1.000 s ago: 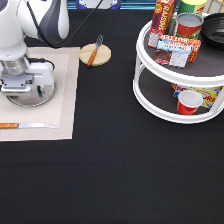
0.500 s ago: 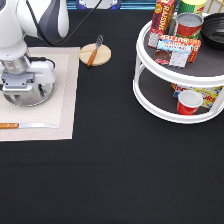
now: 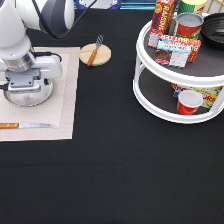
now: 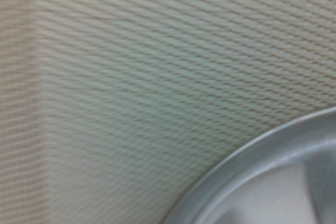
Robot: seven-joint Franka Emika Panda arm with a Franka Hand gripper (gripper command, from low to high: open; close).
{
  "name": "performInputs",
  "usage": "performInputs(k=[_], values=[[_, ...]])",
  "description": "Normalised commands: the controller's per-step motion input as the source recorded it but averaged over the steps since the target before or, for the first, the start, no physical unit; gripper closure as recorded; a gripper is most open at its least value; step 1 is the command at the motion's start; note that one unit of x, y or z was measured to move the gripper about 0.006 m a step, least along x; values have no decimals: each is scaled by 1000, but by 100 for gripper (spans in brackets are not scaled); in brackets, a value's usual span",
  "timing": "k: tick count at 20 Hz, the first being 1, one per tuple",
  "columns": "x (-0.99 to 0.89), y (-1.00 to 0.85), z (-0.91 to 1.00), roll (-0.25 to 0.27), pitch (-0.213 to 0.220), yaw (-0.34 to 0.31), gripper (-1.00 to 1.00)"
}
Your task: Arrange plate and fork
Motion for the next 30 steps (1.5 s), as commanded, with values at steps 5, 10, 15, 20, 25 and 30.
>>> performInputs(k=[5,10,15,20,25,30], values=[[-929,389,161,-97,-202,0,-100],[-871,302,-99,-59,-264,0,-100],[-874,363,-66,-42,-253,0,-100],[-936,557,298,-51,-178,0,-100],[-790,782,448,-68,-140,0,-100],[-555,900,219,-86,-110,0,-100]])
